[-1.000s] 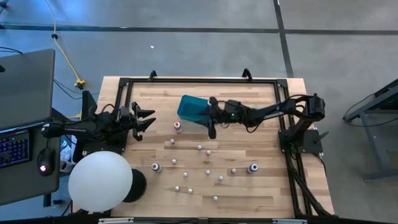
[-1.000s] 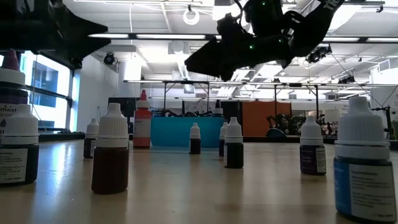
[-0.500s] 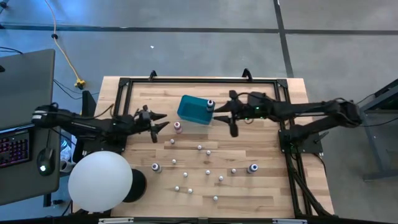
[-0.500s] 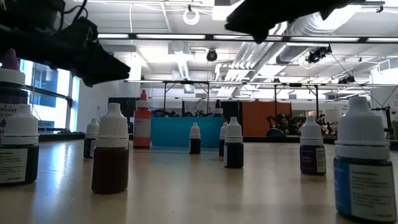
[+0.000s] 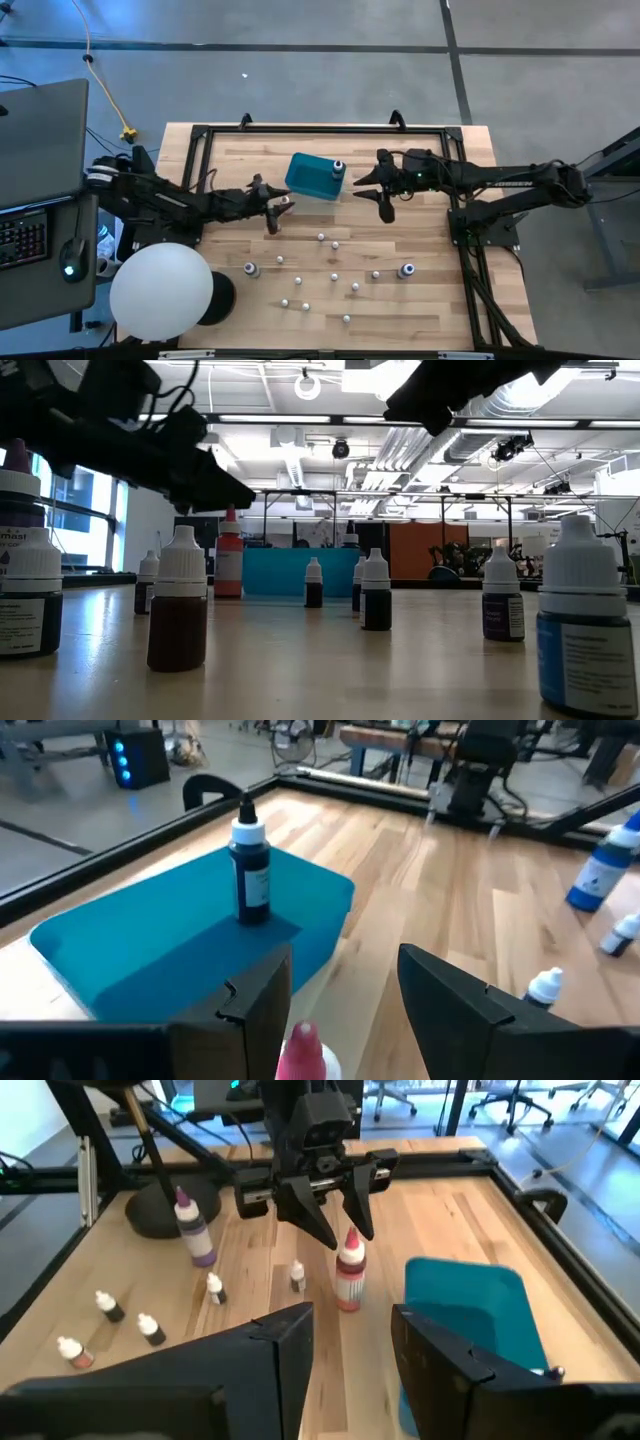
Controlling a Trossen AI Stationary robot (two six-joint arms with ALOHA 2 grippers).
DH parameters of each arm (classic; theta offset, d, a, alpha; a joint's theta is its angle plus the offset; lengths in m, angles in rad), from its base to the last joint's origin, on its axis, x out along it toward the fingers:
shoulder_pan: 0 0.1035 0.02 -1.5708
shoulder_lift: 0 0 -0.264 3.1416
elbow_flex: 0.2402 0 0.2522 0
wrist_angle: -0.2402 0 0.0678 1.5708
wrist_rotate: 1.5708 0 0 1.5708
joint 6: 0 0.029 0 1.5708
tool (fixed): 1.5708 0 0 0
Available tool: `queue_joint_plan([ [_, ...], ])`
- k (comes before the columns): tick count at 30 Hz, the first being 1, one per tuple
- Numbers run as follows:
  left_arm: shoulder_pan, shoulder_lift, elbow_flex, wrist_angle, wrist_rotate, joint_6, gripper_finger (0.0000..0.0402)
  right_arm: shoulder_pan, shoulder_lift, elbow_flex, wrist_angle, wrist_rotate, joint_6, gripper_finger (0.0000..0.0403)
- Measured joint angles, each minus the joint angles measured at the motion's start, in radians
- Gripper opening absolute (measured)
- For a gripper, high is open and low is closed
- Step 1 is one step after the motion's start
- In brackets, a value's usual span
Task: Pick & Place food coloring
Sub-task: Put the pink food coloring bottle into the blue bin
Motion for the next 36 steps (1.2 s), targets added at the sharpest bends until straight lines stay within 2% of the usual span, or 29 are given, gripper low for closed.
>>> queue_joint_plan([
  [4, 0.000, 0.054, 0.018, -0.003, -0.012, -0.010, 0.0181, 0.000, 0.000, 0.000, -0.023, 0.000, 0.000, 0.0129],
  [8, 0.000, 0.071, 0.017, -0.011, -0.067, -0.036, 0.0181, 0.000, 0.000, 0.000, -0.030, -0.001, 0.000, 0.0129],
  [11, 0.000, 0.071, 0.017, -0.006, -0.070, -0.037, 0.0176, 0.000, 0.000, 0.000, -0.037, -0.001, 0.000, 0.0129],
  [14, 0.000, 0.071, 0.017, -0.007, -0.083, -0.045, 0.0143, 0.000, 0.000, 0.000, -0.036, -0.001, 0.000, 0.0129],
  [20, 0.000, 0.070, 0.016, 0.000, -0.125, -0.065, 0.0024, 0.000, 0.000, 0.000, -0.037, -0.001, 0.000, 0.0129],
  [23, 0.000, 0.064, 0.023, 0.016, -0.125, -0.071, 0.0025, 0.000, 0.000, 0.000, -0.037, -0.001, 0.000, 0.0129],
  [26, 0.000, 0.052, 0.077, 0.021, -0.125, -0.049, 0.0025, 0.000, 0.000, 0.000, -0.037, -0.001, 0.000, 0.0129],
  [29, 0.000, 0.050, 0.171, -0.045, -0.125, 0.010, 0.0021, 0.000, 0.000, 0.000, -0.037, -0.001, 0.000, 0.0129],
  [36, 0.076, 0.049, 0.444, -0.384, -0.124, 0.039, 0.0021, 0.000, 0.000, 0.000, -0.037, -0.001, 0.001, 0.0129],
])
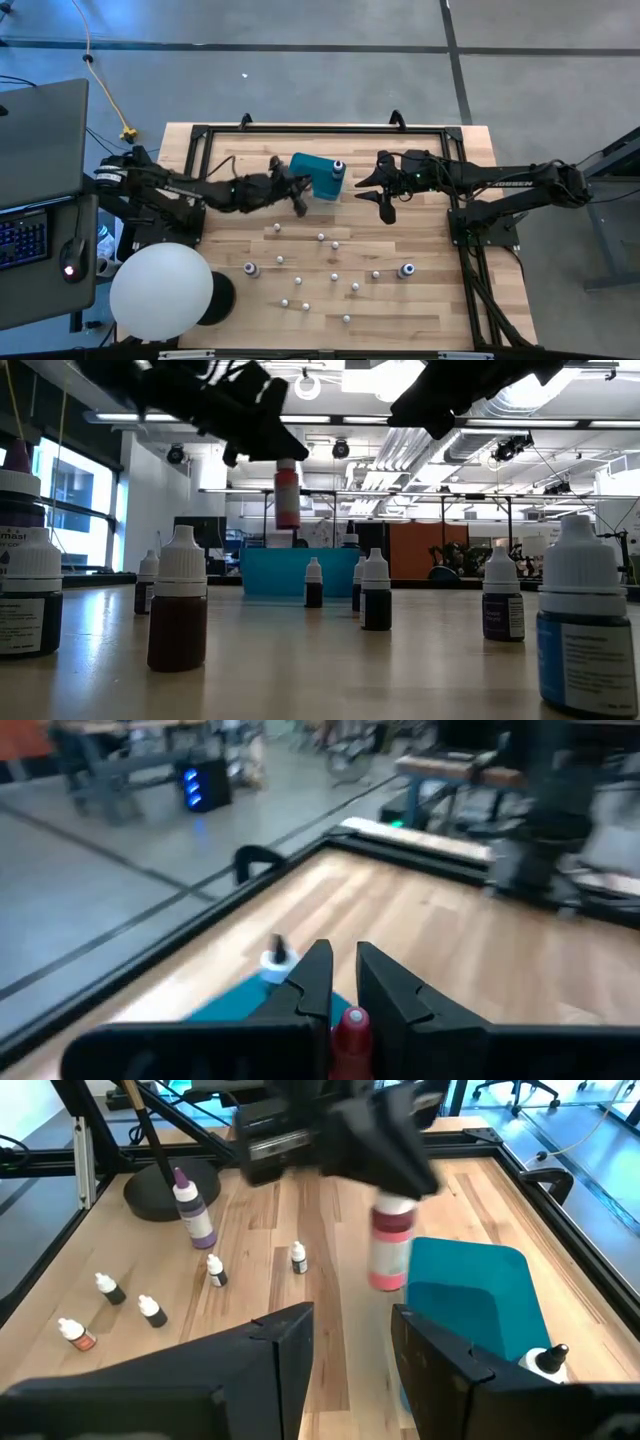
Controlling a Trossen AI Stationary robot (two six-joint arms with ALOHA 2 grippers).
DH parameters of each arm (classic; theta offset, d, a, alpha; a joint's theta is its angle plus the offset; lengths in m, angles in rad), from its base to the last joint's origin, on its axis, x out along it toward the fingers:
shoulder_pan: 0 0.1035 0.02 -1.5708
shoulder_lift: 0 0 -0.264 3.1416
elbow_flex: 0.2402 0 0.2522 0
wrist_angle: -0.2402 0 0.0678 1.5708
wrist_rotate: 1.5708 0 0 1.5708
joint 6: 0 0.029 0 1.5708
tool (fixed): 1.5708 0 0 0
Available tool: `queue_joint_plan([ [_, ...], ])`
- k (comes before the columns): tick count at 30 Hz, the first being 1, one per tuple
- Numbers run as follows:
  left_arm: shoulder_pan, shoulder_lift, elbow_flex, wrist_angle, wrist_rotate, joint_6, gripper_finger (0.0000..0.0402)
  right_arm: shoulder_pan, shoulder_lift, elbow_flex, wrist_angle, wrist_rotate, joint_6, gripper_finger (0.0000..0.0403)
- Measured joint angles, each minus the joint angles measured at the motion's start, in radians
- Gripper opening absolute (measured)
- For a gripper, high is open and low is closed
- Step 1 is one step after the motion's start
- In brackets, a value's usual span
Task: Pick & Place food coloring
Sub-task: Put the pink food coloring bottle into the blue bin, then put the blue food coloring bottle into the blue bin
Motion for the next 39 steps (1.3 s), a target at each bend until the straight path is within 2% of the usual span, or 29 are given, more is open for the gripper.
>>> queue_joint_plan([
  [2, 0.042, 0.007, 0.041, -0.042, -0.002, -0.018, 0.0021, 0.000, 0.000, 0.000, 0.000, 0.000, -0.001, 0.0129],
  [7, 0.137, 0.099, 0.049, 0.046, 0.085, -0.049, 0.0021, 0.000, 0.000, 0.000, -0.003, 0.000, -0.001, 0.0129],
  [11, 0.181, 0.205, 0.050, 0.118, 0.094, -0.052, 0.0021, 0.000, 0.000, 0.000, -0.004, 0.000, -0.001, 0.0129],
  [15, 0.214, 0.303, 0.051, 0.301, 0.127, -0.050, 0.0021, 0.000, 0.000, 0.000, -0.007, 0.000, -0.001, 0.0129],
  [18, 0.237, 0.353, 0.057, 0.350, 0.160, -0.050, 0.0021, 0.000, 0.000, 0.000, -0.008, 0.000, -0.001, 0.0129],
  [23, 0.256, 0.444, 0.117, 0.333, 0.161, -0.047, 0.0022, 0.000, 0.000, 0.000, -0.008, 0.000, -0.001, 0.0129],
  [28, 0.265, 0.512, 0.191, 0.327, 0.189, -0.038, 0.0057, 0.000, 0.000, 0.000, -0.014, 0.000, -0.001, 0.0129],
  [36, 0.265, 0.525, 0.280, 0.185, 0.177, 0.002, 0.0074, 0.000, 0.000, 0.000, -0.026, 0.000, -0.001, 0.0129],
  [39, 0.265, 0.525, 0.308, 0.186, 0.168, 0.035, 0.0075, 0.000, 0.000, 0.000, -0.032, 0.000, -0.001, 0.0129],
])
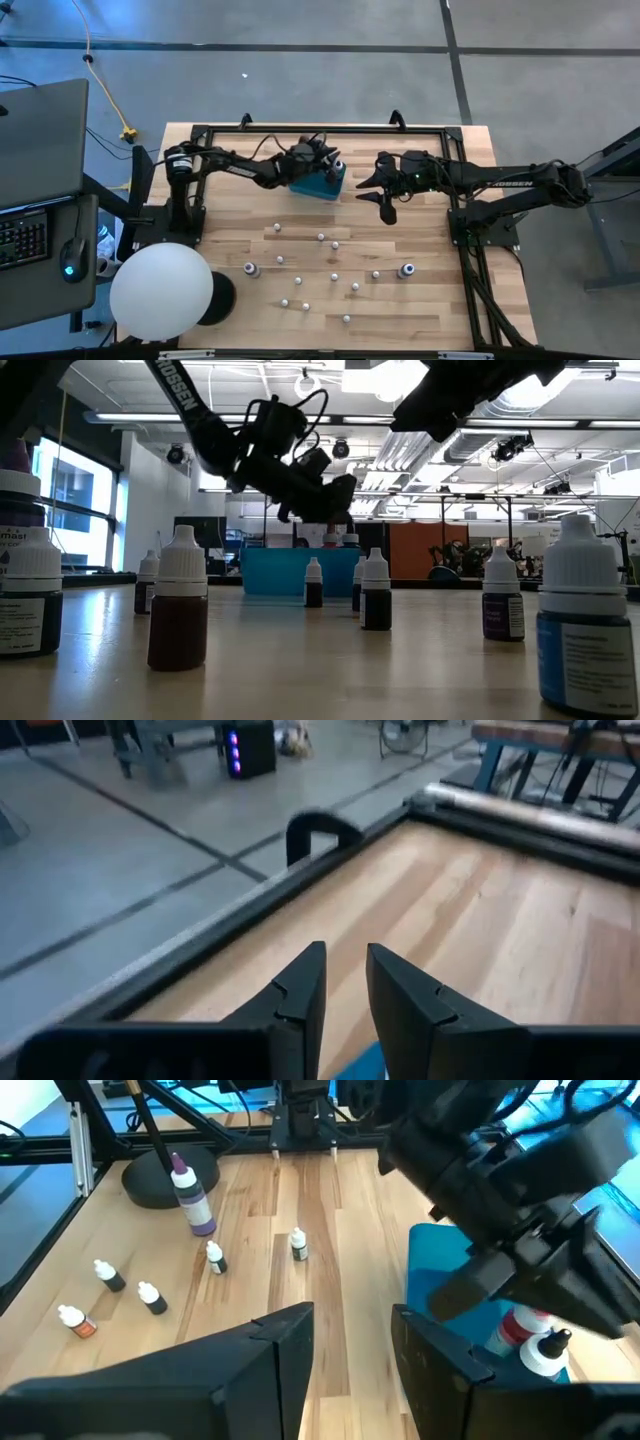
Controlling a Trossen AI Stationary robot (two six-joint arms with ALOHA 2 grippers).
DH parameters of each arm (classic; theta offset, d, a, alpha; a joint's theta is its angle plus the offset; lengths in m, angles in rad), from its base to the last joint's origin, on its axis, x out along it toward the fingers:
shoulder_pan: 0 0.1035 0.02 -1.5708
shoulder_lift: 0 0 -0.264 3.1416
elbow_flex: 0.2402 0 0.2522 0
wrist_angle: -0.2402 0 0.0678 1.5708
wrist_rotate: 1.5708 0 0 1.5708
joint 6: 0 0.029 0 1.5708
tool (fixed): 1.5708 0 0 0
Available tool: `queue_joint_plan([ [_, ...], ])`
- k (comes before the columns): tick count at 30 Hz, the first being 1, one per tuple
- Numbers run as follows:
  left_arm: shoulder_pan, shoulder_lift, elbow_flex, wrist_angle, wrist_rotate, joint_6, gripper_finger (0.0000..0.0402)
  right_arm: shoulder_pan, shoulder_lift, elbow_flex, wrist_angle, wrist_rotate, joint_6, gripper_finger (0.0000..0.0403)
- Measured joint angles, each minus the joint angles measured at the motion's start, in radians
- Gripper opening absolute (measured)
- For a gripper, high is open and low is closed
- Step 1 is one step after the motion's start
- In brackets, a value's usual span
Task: Pick & Place food coloring
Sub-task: Put the blue food coloring bottle into the blue bin
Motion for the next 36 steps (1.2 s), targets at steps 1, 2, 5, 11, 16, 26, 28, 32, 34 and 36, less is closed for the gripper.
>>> queue_joint_plan([
  [1, -0.001, -0.003, 0.009, 0.000, -0.006, 0.009, 0.0076, 0.000, 0.000, 0.000, -0.001, 0.000, 0.002, 0.0129],
  [2, -0.001, -0.013, 0.013, -0.006, -0.008, 0.019, 0.0076, 0.000, 0.000, 0.000, -0.001, 0.000, 0.002, 0.0129],
  [5, -0.005, -0.051, 0.035, -0.003, -0.003, 0.044, 0.0077, 0.005, 0.000, 0.000, -0.001, -0.015, 0.002, 0.0129],
  [11, -0.016, -0.221, 0.035, -0.110, 0.069, 0.099, 0.0077, 0.057, 0.000, 0.000, -0.039, -0.022, -0.042, 0.0129],
  [16, -0.016, -0.412, 0.036, -0.385, 0.218, 0.127, 0.0077, 0.145, 0.000, 0.000, -0.159, -0.021, -0.076, 0.0129],
  [26, -0.096, -0.644, -0.061, -0.683, 0.377, 0.123, 0.0030, 0.379, 0.000, 0.000, -0.321, -0.069, 0.155, 0.0129],
  [28, -0.125, -0.668, -0.099, -0.688, 0.361, 0.120, 0.0015, 0.426, 0.000, 0.000, -0.400, -0.056, 0.238, 0.0129],
  [32, -0.174, -0.677, -0.128, -0.686, 0.328, 0.081, 0.0002, 0.501, 0.000, 0.000, -0.556, -0.014, 0.436, 0.0129],
  [34, -0.194, -0.676, -0.130, -0.688, 0.311, 0.073, 0.0005, 0.535, 0.000, 0.000, -0.591, 0.000, 0.483, 0.0129],
  [36, -0.208, -0.677, -0.129, -0.677, 0.305, 0.086, 0.0011, 0.567, 0.000, 0.000, -0.592, -0.007, 0.522, 0.0129],
])
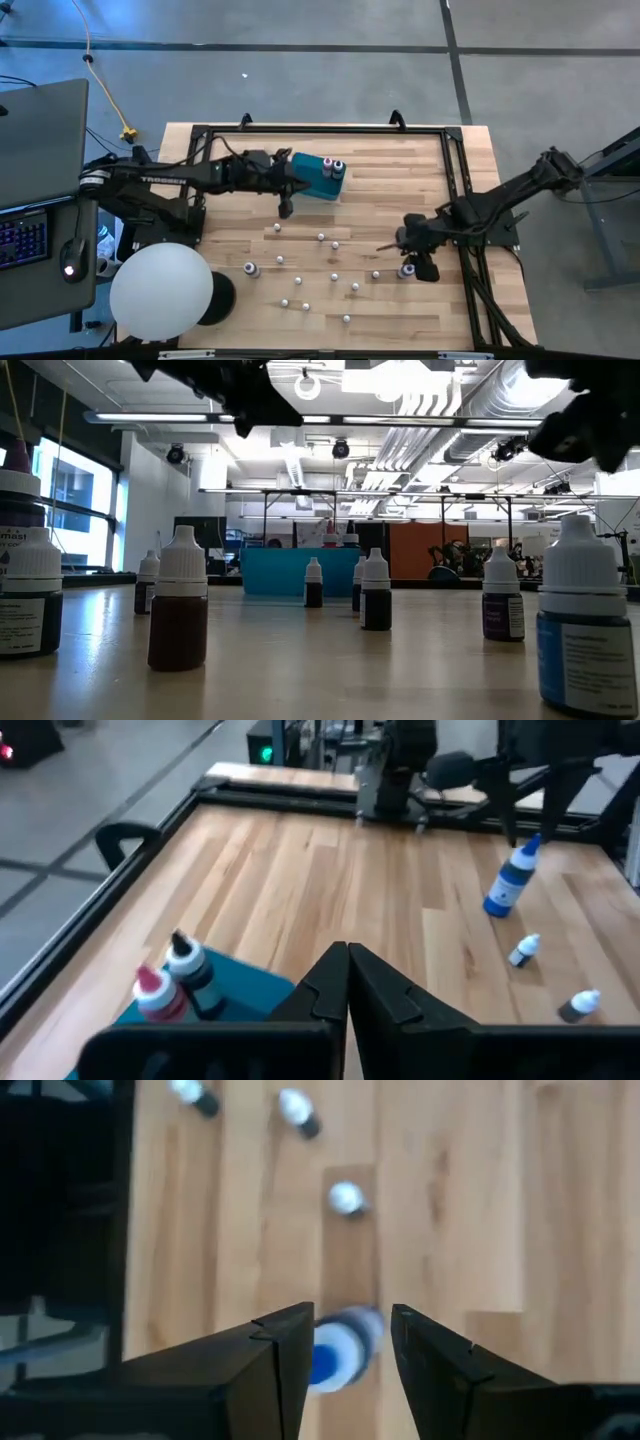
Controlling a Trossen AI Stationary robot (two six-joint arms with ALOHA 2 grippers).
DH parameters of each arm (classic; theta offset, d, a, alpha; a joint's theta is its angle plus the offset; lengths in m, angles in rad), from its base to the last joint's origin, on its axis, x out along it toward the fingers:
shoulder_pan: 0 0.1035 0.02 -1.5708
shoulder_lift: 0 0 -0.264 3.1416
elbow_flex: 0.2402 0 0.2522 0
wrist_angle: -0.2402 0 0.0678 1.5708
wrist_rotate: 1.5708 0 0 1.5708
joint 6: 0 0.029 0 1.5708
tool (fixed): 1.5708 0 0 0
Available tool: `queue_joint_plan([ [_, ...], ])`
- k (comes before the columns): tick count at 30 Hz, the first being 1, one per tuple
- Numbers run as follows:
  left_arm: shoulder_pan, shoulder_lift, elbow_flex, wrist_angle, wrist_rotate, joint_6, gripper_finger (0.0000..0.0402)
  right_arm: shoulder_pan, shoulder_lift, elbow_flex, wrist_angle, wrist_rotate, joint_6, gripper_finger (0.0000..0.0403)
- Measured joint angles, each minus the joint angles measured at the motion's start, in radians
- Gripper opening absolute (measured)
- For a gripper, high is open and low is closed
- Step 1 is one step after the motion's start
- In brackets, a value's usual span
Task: Pick & Place food coloring
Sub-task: Put the blue food coloring bottle into the blue bin
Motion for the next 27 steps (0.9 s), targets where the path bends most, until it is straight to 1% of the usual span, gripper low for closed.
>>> queue_joint_plan([
  [3, -0.018, 0.006, 0.000, 0.000, -0.006, 0.011, 0.0024, 0.044, 0.000, 0.000, 0.001, -0.016, 0.058, 0.0129],
  [6, -0.024, 0.008, 0.000, 0.003, -0.008, 0.013, 0.0041, 0.084, 0.000, 0.000, 0.000, -0.014, 0.075, 0.0129],
  [11, -0.022, 0.008, 0.000, 0.009, -0.012, 0.013, 0.0075, 0.134, 0.000, 0.000, -0.012, 0.076, 0.072, 0.0129],
  [15, -0.022, 0.008, 0.000, 0.009, -0.051, 0.011, 0.0095, 0.163, 0.009, 0.000, -0.028, 0.116, 0.071, 0.0129],
  [18, -0.022, 0.008, 0.000, 0.009, -0.054, 0.007, 0.0100, 0.178, 0.028, 0.000, -0.048, 0.136, 0.073, 0.0129],
  [27, -0.022, 0.008, 0.001, 0.010, -0.056, 0.006, 0.0101, 0.186, 0.084, 0.000, -0.047, 0.145, 0.053, 0.0129],
])
